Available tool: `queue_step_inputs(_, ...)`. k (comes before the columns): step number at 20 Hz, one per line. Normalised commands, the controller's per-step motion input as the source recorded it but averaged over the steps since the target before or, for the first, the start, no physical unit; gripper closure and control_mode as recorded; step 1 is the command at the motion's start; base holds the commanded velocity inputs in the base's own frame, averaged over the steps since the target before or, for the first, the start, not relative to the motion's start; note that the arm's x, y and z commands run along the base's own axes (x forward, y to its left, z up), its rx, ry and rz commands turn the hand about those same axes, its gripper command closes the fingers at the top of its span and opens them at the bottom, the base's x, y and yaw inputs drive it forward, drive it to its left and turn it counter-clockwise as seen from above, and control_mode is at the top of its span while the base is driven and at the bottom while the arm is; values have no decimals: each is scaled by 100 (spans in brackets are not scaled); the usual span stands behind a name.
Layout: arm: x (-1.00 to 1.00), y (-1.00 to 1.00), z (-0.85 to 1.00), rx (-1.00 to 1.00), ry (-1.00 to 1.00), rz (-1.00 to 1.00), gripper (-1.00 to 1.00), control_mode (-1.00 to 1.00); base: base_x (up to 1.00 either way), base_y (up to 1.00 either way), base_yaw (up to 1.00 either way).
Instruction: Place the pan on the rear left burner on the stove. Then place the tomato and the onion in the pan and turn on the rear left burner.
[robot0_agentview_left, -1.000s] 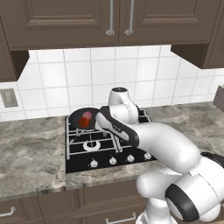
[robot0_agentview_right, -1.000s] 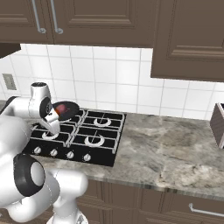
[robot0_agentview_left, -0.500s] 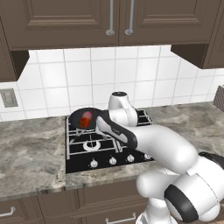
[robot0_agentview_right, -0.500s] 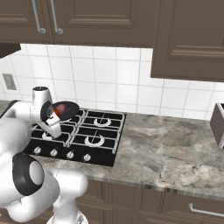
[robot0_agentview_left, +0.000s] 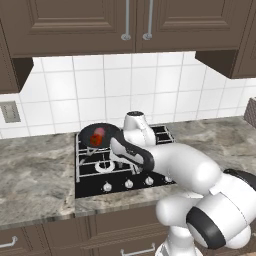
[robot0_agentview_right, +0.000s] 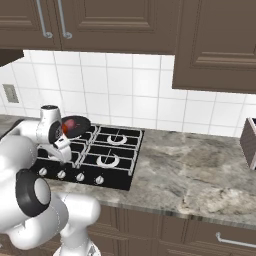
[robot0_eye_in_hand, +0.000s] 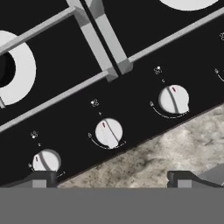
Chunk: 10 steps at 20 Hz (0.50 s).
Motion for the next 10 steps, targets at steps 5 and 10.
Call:
queue_step_inputs(5, -16, -8, -24, 0, 4, 5, -100, -100, 0, 0, 0)
queue_step_inputs(10, -1, -5, -22, 0, 0, 6, -100, -100, 0, 0, 0)
